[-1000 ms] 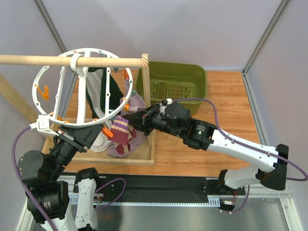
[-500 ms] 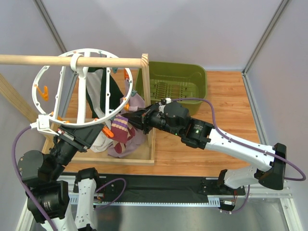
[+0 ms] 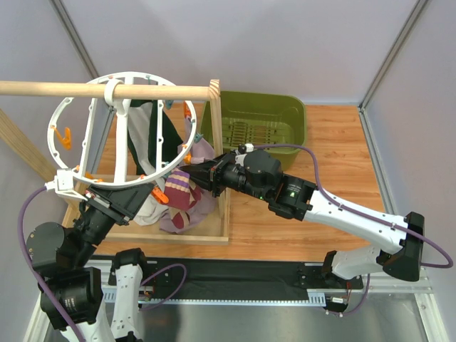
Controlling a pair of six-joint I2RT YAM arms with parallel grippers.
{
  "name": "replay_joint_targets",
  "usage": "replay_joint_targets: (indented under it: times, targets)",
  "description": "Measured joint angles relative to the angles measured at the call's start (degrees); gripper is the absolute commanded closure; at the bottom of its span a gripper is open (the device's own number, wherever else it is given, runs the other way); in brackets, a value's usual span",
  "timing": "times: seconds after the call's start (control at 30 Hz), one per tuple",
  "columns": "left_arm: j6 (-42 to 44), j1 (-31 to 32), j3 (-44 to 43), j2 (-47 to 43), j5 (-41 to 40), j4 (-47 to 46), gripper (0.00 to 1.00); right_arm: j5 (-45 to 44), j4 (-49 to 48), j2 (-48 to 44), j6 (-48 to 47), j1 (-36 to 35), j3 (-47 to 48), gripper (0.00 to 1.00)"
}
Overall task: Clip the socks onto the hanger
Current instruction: Clamp the sock onto the hanger.
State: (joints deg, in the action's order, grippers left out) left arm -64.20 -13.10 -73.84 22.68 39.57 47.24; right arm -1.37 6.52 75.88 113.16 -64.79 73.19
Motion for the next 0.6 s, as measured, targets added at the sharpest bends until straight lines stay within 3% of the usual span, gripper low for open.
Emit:
replay_joint_targets:
  times: [0.6]
  targets:
    - [-0.1,0.0,0.1,0.0,0.0,-0.4,1.0,2.4,-1.2,0.4,0.0,-0.3,1.2,1.0]
